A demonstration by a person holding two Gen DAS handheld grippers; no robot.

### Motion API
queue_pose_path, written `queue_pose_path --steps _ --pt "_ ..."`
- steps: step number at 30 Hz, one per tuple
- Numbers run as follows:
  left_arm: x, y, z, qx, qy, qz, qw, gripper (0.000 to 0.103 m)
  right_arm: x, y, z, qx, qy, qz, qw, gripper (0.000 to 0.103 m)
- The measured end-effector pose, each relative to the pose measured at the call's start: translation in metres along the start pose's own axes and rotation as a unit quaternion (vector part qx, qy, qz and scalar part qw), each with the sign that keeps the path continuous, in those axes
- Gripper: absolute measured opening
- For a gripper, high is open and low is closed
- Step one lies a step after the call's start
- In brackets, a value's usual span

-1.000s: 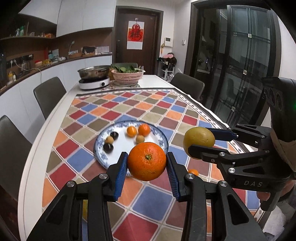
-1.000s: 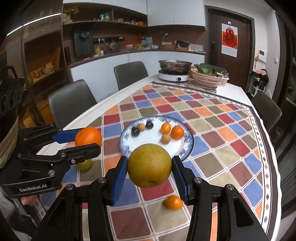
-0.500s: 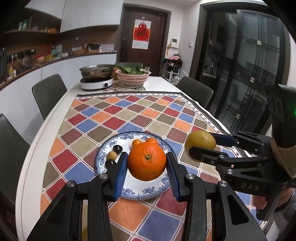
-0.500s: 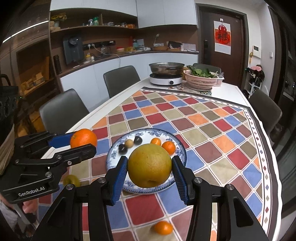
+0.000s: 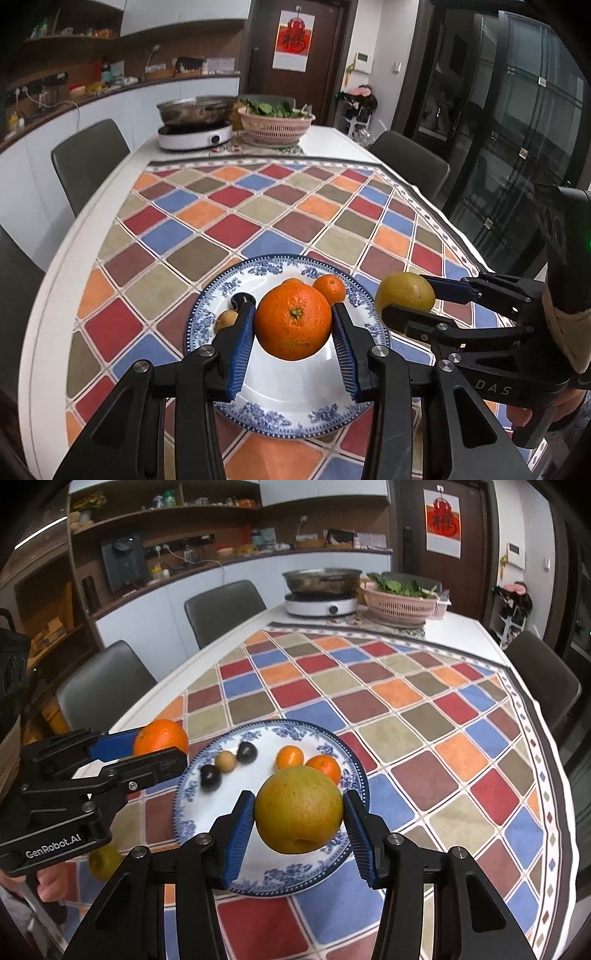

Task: Organize fruits
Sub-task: 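Carry the orange and the yellow pear over the plate, then open the left gripper onto the plate while the right gripper releases the pear there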

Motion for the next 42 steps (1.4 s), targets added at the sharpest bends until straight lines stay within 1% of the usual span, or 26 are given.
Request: queue_pose_path --steps 3,9,17,24,36,37,39,42 --pt "0.003 -0.013 0.001 0.011 -0.003 0.0 0.9999 0.041 -0.005 -0.012 0.002 0.011 0.0 -0.005 1.0 0.05" --pt "0.01 -0.04 0.002 0.039 0.005 0.0 0.9992 0.041 -0.013 -0.034 0.003 0.036 0.001 -0.009 0.999 0.05" --pt "0.016 -0.07 -0.003 0.073 -0.005 0.018 0.9971 0.041 -0.02 -0.058 -0.001 0.061 -0.011 -0.003 0.998 0.05" --pt "0.018 -0.088 -0.008 0.095 -0.022 0.034 0.9947 0.041 -0.022 -0.069 -0.005 0.07 -0.007 -0.004 0.998 0.05" --pt "0.014 -0.092 -0.008 0.111 -0.033 0.045 0.9923 0.041 -0.021 -0.077 -0.008 0.078 -0.009 0.004 0.997 0.05" --pt "0.014 -0.091 -0.008 0.11 -0.032 0.05 0.9922 0.041 -0.021 -0.076 -0.008 0.076 -0.011 0.005 0.997 0.051" --pt "0.013 -0.087 -0.007 0.106 -0.035 0.047 0.9927 0.042 -0.019 -0.071 -0.006 0.066 -0.011 0.01 0.998 0.052" --pt "0.013 -0.074 -0.004 0.092 -0.04 0.054 0.9935 0.044 -0.017 -0.06 -0.002 0.048 0.0 -0.007 0.999 0.052"
Point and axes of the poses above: each gripper's, at about its wrist camera, not at the fingertips, and y roughly against the way its jaws point, x to its left, z to its top, the point moved 7 cm from there along -y, roughly the way its jaws point, and after that the axes turned 4 degrees about x, right-handed, at the moved point
